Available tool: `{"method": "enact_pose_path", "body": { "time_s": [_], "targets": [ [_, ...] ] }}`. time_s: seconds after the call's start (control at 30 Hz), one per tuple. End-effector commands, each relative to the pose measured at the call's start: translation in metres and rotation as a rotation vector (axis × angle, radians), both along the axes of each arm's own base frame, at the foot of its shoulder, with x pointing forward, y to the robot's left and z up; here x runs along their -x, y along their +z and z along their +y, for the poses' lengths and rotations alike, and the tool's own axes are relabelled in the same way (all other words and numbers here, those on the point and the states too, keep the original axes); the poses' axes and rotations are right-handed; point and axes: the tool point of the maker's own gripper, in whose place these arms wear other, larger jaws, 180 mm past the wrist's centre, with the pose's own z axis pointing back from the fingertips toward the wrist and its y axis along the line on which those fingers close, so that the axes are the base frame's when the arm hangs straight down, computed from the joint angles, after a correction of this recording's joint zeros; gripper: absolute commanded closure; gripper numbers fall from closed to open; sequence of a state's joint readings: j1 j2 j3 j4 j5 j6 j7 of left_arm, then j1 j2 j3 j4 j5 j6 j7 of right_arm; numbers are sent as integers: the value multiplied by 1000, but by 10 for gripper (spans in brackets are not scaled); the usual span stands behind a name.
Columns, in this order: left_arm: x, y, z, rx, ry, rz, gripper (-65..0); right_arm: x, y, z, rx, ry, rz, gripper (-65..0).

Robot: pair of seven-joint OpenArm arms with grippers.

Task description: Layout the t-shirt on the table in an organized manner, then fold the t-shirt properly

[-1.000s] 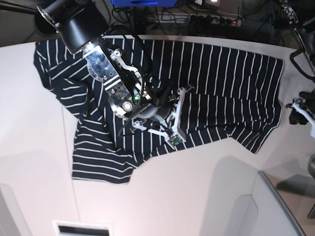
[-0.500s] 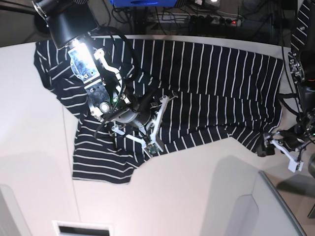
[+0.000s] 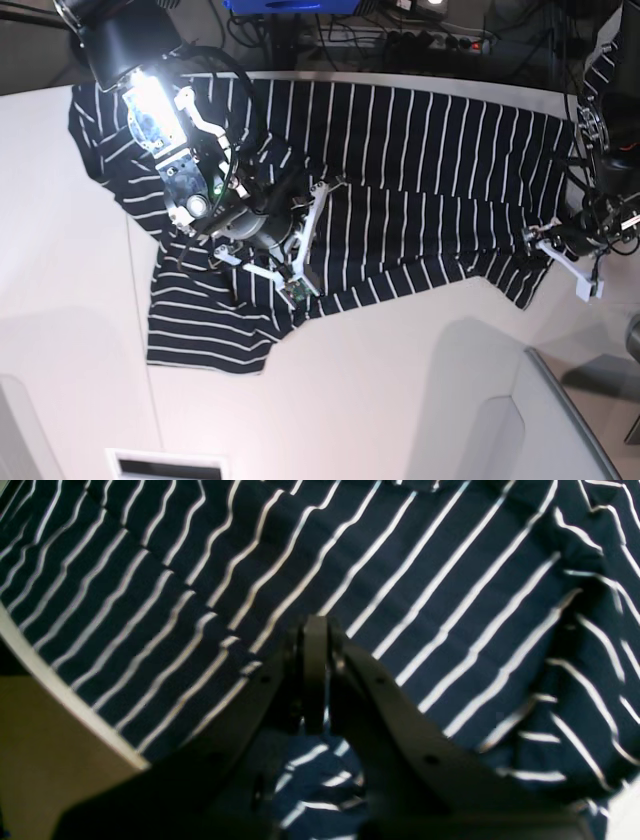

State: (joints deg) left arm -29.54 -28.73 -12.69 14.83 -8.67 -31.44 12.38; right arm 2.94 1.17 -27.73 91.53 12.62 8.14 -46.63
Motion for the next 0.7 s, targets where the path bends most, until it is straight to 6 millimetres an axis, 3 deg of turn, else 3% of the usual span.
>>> {"method": "enact_pose_path", "body": {
  "time_s": [0.0, 0.2, 0.4, 0.57, 0.67],
  "targets": [
    [-11, 14, 13, -23, 25, -21, -632, -10, 16, 6, -33, 2, -47, -12],
    [1, -1, 6, -23, 34, 12, -632, -8, 21, 2, -33, 3, -66, -12],
    [7, -25, -36, 37, -6, 40, -630, -3, 23, 3, -43, 4, -67, -12],
    [13, -35, -56, 49, -38, 41, -627, -1, 20, 0, -34, 4, -63, -12],
    [19, -39, -56, 51, -35, 52, -535, -2, 21, -4, -27, 5, -70, -11]
  ]
}}
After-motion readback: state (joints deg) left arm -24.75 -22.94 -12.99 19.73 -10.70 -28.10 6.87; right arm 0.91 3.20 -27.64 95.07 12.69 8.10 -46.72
